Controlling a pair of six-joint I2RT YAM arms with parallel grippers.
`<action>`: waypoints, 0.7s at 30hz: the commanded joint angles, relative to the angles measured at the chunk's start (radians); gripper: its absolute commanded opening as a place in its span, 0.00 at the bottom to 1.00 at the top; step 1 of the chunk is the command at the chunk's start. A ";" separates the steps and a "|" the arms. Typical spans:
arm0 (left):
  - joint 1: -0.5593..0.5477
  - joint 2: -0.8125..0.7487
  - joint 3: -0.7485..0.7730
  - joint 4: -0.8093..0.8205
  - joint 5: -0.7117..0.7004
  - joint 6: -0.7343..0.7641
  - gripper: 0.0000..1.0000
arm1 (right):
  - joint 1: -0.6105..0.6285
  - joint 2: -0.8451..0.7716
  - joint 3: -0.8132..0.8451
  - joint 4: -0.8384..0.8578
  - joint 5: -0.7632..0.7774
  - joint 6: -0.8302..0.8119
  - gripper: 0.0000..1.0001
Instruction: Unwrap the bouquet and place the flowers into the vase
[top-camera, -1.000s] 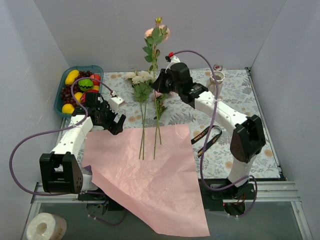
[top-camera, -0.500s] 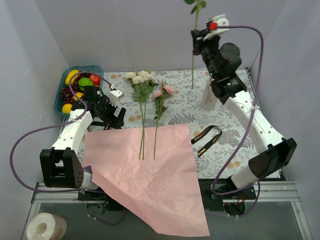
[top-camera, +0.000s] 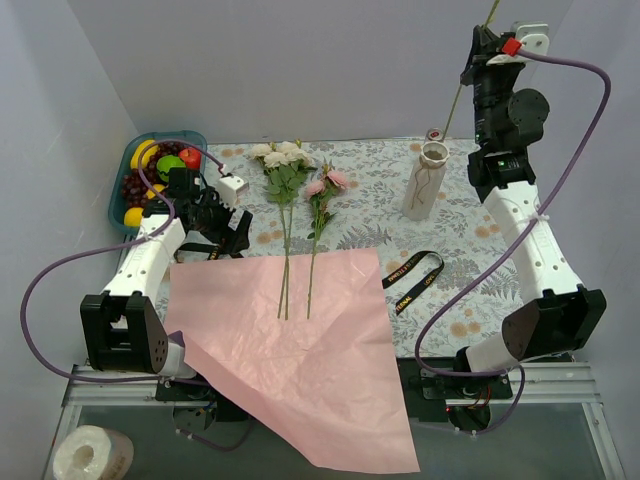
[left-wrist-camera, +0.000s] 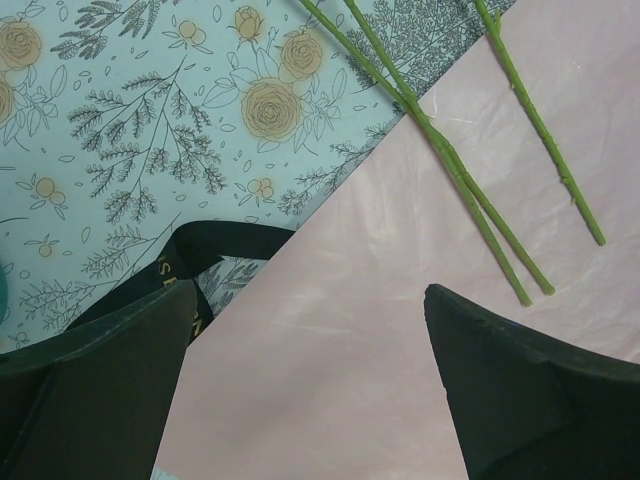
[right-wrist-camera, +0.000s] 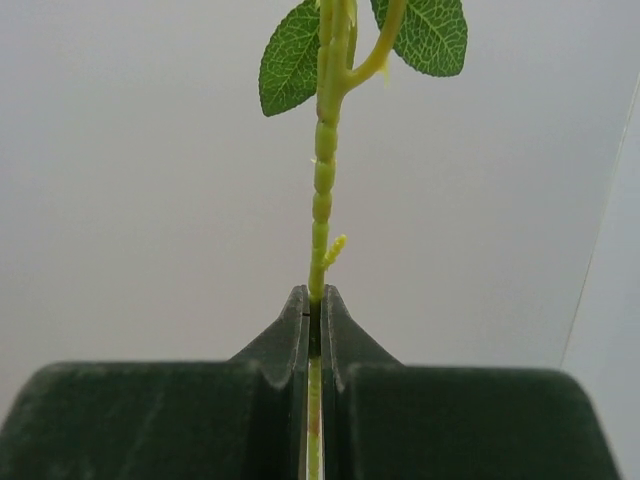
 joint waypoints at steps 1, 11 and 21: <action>-0.001 0.006 0.040 -0.008 0.028 0.000 0.98 | -0.020 -0.038 -0.062 0.116 -0.007 0.017 0.01; -0.001 0.001 0.030 -0.017 0.034 0.019 0.98 | -0.040 -0.066 -0.192 0.186 -0.001 0.094 0.01; -0.001 0.022 0.012 0.008 0.040 0.009 0.98 | -0.038 -0.046 -0.330 0.154 0.048 0.130 0.01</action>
